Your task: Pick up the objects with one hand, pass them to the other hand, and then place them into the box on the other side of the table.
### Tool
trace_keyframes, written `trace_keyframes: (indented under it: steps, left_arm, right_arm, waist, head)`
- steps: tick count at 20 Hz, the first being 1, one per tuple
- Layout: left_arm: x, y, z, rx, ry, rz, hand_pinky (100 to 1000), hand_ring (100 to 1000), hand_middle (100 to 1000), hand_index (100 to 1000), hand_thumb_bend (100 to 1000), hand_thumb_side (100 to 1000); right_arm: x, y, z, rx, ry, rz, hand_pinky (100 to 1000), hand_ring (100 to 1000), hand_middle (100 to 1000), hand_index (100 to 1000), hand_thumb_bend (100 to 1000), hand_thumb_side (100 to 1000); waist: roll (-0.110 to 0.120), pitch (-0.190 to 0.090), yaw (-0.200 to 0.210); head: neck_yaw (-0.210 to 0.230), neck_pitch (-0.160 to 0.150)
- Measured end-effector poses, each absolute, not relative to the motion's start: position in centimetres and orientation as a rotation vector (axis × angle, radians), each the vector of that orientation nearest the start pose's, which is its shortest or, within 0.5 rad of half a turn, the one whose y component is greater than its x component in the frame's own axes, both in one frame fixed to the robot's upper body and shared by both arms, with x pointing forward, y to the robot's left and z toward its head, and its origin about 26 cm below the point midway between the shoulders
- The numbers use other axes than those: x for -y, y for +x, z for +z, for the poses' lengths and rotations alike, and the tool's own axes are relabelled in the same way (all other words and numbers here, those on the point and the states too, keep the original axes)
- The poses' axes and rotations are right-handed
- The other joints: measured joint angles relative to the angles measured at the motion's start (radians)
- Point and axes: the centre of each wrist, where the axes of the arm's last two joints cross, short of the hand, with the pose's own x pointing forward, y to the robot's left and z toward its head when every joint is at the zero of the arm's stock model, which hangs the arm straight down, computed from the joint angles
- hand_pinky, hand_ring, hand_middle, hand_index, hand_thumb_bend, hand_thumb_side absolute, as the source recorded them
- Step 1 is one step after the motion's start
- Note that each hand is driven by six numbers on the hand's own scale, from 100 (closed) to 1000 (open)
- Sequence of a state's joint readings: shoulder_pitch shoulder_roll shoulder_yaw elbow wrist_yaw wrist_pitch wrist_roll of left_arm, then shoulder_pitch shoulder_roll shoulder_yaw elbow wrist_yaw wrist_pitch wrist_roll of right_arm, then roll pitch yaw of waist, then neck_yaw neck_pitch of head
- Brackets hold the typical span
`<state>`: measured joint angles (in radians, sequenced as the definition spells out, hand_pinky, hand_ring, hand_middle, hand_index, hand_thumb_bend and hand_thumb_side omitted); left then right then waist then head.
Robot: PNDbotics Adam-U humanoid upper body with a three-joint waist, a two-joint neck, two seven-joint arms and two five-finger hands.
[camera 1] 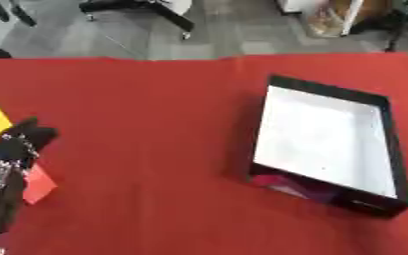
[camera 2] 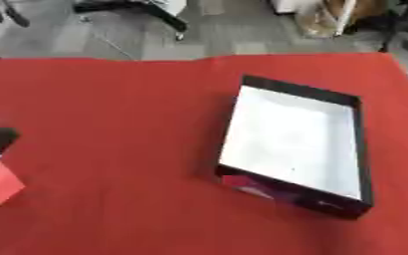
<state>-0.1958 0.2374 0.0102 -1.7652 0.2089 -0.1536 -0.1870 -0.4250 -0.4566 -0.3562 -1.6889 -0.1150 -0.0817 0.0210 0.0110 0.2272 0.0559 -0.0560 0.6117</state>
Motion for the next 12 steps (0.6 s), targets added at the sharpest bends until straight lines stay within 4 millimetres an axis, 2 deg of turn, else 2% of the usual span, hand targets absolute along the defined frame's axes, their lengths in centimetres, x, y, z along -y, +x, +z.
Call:
trace_keyframes:
  steps: [5,12]
  left_arm:
    - [-27.31,31.59,10.97,2.09,-0.176,-0.29,1000,847,735,909,346,737]
    - [-27.38,31.8,11.63,2.116,-0.174,-0.263,1000,847,736,919,361,711]
  right_arm:
    - [39.2,33.35,21.53,2.23,-0.454,0.06,910,1000,1000,995,100,658]
    - [39.61,33.14,21.15,2.219,-0.47,0.051,909,1000,1000,993,100,644]
  waist:
    - [0.0,0.0,0.002]
    - [0.013,0.0,-0.009]
  head:
    - [0.023,-0.008]
    - [0.023,-0.008]
